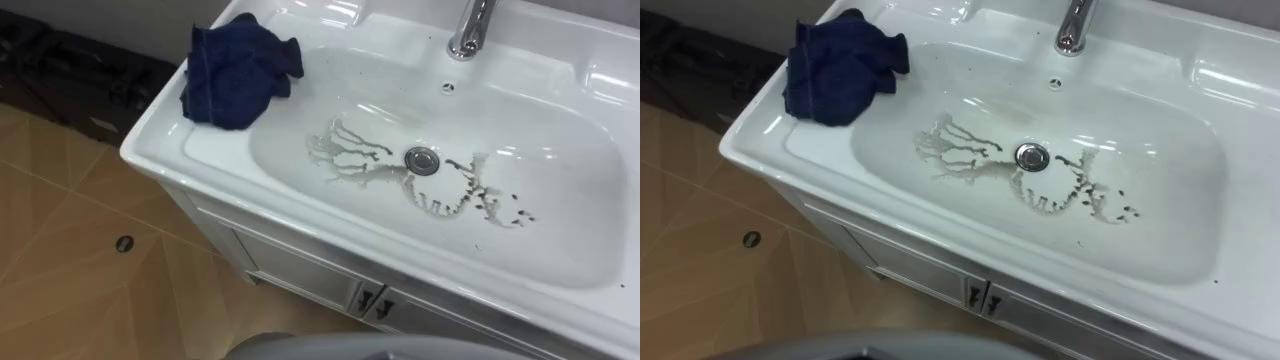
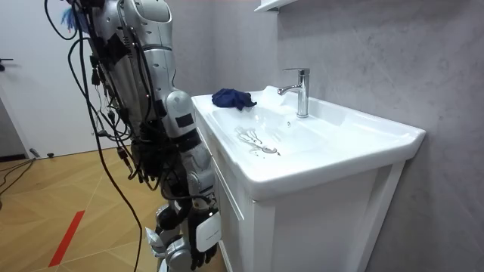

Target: Wipe basin

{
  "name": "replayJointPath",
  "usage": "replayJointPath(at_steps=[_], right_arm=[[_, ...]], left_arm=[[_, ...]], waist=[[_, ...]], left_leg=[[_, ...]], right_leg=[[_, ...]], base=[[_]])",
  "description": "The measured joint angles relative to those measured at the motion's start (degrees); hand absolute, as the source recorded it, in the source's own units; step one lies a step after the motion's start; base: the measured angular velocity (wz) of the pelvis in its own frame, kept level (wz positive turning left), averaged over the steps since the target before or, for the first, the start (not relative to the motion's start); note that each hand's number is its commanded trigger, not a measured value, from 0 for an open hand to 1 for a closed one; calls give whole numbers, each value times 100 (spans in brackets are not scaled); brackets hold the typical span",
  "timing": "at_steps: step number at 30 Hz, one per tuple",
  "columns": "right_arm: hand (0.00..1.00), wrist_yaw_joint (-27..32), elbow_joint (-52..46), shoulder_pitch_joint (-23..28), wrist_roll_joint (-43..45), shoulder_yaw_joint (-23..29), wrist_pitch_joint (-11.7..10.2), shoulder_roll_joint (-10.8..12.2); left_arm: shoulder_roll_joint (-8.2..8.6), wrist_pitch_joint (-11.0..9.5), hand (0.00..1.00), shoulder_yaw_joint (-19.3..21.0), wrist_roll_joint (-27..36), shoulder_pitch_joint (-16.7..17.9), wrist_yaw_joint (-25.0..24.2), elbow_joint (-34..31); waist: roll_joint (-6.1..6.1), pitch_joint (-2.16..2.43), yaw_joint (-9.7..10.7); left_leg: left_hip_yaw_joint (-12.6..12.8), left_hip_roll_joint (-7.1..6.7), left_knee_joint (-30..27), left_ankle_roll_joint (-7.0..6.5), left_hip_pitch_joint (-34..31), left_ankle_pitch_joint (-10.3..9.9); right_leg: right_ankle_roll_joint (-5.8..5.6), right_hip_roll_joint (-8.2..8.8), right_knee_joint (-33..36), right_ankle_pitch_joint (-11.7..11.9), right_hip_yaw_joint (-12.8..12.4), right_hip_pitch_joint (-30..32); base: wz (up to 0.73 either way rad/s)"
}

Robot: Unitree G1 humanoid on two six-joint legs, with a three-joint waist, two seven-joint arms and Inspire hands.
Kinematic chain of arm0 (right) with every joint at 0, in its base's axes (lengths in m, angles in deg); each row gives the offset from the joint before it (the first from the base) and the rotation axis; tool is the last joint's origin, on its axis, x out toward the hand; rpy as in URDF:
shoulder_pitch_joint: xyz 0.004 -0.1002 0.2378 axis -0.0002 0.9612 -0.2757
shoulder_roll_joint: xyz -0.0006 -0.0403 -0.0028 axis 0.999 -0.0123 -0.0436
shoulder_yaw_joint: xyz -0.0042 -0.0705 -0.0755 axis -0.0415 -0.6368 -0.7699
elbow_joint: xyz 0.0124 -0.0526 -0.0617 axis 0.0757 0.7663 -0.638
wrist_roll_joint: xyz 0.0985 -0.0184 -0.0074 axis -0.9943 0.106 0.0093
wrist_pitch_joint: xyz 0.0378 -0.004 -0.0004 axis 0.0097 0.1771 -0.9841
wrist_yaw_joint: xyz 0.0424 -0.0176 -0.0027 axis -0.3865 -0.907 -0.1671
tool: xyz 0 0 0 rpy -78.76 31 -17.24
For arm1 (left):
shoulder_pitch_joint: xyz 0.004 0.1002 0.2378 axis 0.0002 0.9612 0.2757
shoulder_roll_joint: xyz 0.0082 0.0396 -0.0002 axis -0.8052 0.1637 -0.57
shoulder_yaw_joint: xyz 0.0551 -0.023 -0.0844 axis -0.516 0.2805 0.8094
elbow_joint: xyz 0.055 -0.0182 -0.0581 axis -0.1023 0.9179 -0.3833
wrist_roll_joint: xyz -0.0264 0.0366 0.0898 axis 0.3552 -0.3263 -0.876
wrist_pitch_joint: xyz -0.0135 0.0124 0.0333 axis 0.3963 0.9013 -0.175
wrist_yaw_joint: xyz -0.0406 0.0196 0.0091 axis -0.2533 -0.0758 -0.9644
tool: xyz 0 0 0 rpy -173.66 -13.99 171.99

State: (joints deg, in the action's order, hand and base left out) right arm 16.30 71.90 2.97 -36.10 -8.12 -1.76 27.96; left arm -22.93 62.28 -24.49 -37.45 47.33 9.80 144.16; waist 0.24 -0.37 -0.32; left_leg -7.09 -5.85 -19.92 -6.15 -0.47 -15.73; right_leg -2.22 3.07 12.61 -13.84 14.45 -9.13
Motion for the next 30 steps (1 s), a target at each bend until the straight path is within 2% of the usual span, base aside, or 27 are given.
replayJointPath(at_steps=[7, 11, 16, 21, 24, 26, 28, 29, 30], right_arm=[[0, 115, 61, 45, -342, 115, 4, -15], [0, 111, 60, 65, -410, 122, -11, -27], [0, 90, 60, 71, -403, 119, -28, -41], [0, 92, 239, 50, -399, 120, -74, -47], [0, 101, 237, 63, -372, 132, -107, -53], [0, 110, 237, 90, -302, 108, -111, -81], [0, 130, 225, 92, -204, 107, -115, -94], [0, 188, 230, 157, -68, 118, -230, -79], [0, 187, 221, 177, 6, 129, -253, -78]], left_arm=[[0, -27, 0, 30, 472, 102, 108, -20], [5, -64, 0, 117, 902, 152, 241, -20], [30, -220, 0, 452, 1370, 228, 335, -16], [104, -382, 0, 710, 2409, 321, 503, 70], [168, -389, 0, 1154, 2941, 421, 696, 97], [157, -411, 0, 1499, 3399, 510, 969, 15], [151, -405, 0, 1771, 3592, 529, 1246, -219], [140, -402, 0, 1980, 3584, 526, 1476, -441], [137, -402, 0, 2063, 3589, 534, 1602, -588]], waist=[[39, 4, 7], [19, -7, 4], [8, -7, -33], [3, -11, -142], [-26, -14, -224], [-31, -11, -460], [-39, -11, -590], [-20, -1, -672], [-27, -7, -705]], left_leg=[[31, 8, -1, 2, 3, 1], [0, 8, 0, 8, -10, 4], [-76, -7, 16, 18, -11, 11], [-158, -35, 19, 18, 12, 12], [-286, -87, 58, 5, 76, 38], [-317, -103, 77, 0, 114, 41], [-402, -128, 68, -7, 90, 54], [-438, -141, 38, -7, 56, 55], [-467, -153, 19, -4, 26, 57]], right_leg=[[0, 1, 2, 0, -14, 9], [0, 2, 2, 0, 73, 7], [0, 10, 4, 0, 165, -3], [-1, 38, -2, 0, 485, -72], [-2, 67, 0, -1, 543, -146], [-6, 82, 5, -3, 634, -186], [-5, 93, 6, -3, 701, -183], [-5, 94, 0, -3, 724, -180], [-5, 96, -5, -3, 758, -176]], base=[[-3], [4], [7], [11], [20], [7], [19], [25], [20]])
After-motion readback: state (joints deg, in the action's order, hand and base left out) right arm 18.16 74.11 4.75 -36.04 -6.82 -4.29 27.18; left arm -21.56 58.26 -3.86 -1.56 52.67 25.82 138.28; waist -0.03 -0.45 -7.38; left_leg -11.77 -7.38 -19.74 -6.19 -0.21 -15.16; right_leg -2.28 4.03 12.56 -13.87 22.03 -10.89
